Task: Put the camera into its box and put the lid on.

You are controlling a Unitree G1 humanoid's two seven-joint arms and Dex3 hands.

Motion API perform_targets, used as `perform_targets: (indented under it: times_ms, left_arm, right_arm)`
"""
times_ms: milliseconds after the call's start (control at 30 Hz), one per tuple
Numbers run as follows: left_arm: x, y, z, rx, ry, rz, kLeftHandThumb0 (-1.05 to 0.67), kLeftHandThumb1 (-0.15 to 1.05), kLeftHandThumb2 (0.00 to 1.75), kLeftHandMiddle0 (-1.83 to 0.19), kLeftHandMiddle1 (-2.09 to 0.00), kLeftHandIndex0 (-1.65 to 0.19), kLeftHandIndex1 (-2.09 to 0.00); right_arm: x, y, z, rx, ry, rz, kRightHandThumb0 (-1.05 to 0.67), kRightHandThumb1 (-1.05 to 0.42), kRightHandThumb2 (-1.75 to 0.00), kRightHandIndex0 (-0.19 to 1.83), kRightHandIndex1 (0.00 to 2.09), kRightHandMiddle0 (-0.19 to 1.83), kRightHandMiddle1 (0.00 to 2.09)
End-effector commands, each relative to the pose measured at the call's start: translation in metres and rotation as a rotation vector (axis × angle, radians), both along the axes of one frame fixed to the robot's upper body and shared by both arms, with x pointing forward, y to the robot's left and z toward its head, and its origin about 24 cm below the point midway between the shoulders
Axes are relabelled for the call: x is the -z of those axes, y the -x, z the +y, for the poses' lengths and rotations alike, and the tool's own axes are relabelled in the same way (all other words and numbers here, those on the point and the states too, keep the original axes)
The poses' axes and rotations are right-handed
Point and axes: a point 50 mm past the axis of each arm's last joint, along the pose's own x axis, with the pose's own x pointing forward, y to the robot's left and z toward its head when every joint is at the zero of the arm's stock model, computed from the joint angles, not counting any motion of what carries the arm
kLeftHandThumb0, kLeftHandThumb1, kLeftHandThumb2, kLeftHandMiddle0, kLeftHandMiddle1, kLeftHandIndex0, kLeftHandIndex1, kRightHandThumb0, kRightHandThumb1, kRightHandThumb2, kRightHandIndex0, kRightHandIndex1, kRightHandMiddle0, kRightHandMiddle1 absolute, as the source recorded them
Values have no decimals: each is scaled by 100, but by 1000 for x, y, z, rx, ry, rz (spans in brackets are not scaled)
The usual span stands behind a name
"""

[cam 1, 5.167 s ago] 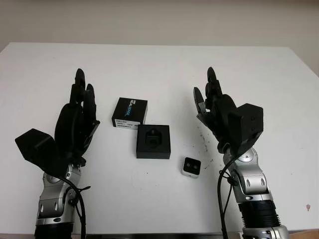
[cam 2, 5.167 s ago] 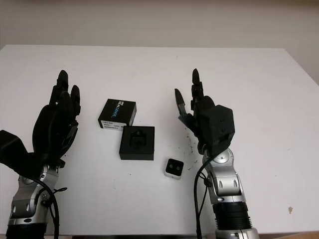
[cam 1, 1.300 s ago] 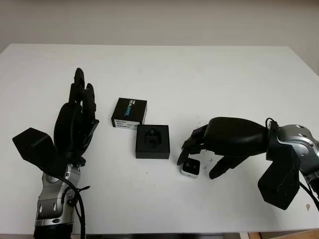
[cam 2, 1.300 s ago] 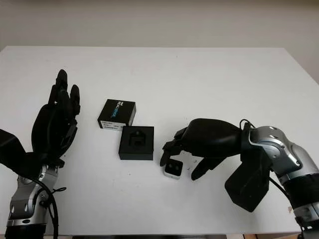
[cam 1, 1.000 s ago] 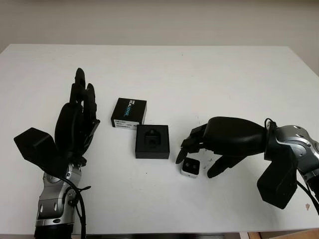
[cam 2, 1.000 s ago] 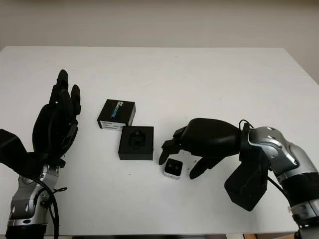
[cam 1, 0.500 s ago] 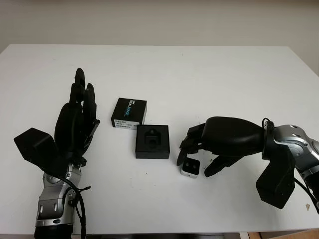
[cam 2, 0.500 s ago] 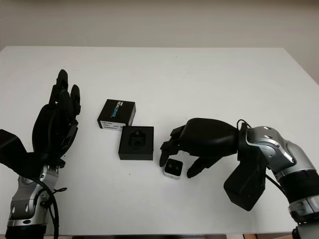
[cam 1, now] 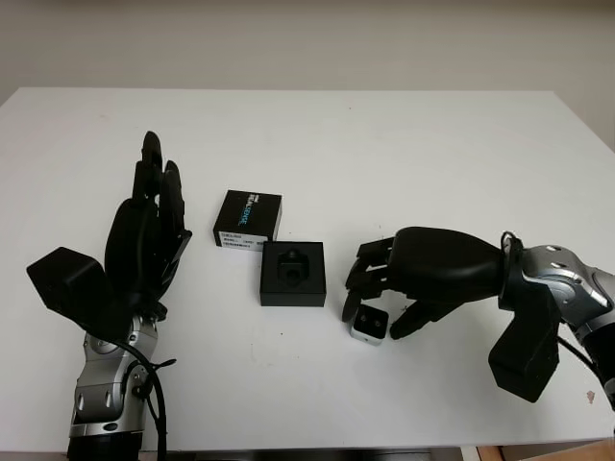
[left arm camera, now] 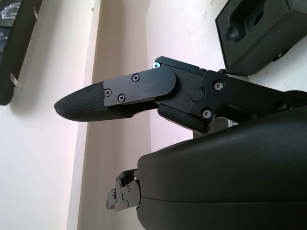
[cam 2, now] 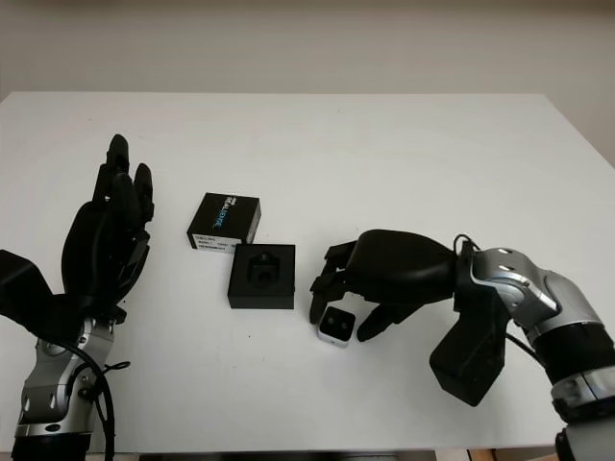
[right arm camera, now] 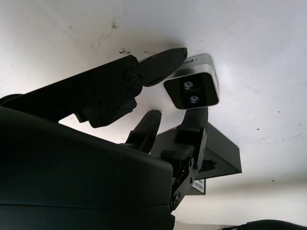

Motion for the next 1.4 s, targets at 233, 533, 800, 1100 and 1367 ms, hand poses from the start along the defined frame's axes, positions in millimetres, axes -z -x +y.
perform_targets:
  times_ms: [233, 533, 800, 1100, 1367]
  left_arm:
    - [-6, -1, -2, 0, -14, -25, -80, 105, 59, 19, 0, 19, 0]
    - [-7, -1, 1, -5, -7, -29, -79, 105, 58, 19, 0, 19, 0]
    - [-10, -2, 2, -18, 5, -43, -78, 105, 58, 19, 0, 19, 0]
    - [-9, -1, 3, -19, -3, -35, -77, 105, 56, 19, 0, 19, 0]
    - [-8, -2, 2, -17, 3, -30, -75, 105, 52, 19, 0, 19, 0]
  right_arm:
    - [15, -1, 5, -10, 38, 28, -39, -86, -5, 38, 86, 43, 83]
    - [21, 0, 10, -13, 30, 27, -40, -90, -6, 34, 88, 54, 88]
    - [21, 0, 8, -19, 80, 15, -42, -90, -6, 31, 86, 67, 96]
    - [21, -4, 5, 49, 32, 107, -36, -91, -5, 28, 71, 61, 119]
    - [12, -13, 1, 137, -33, 180, -34, -92, -5, 32, 45, 56, 123]
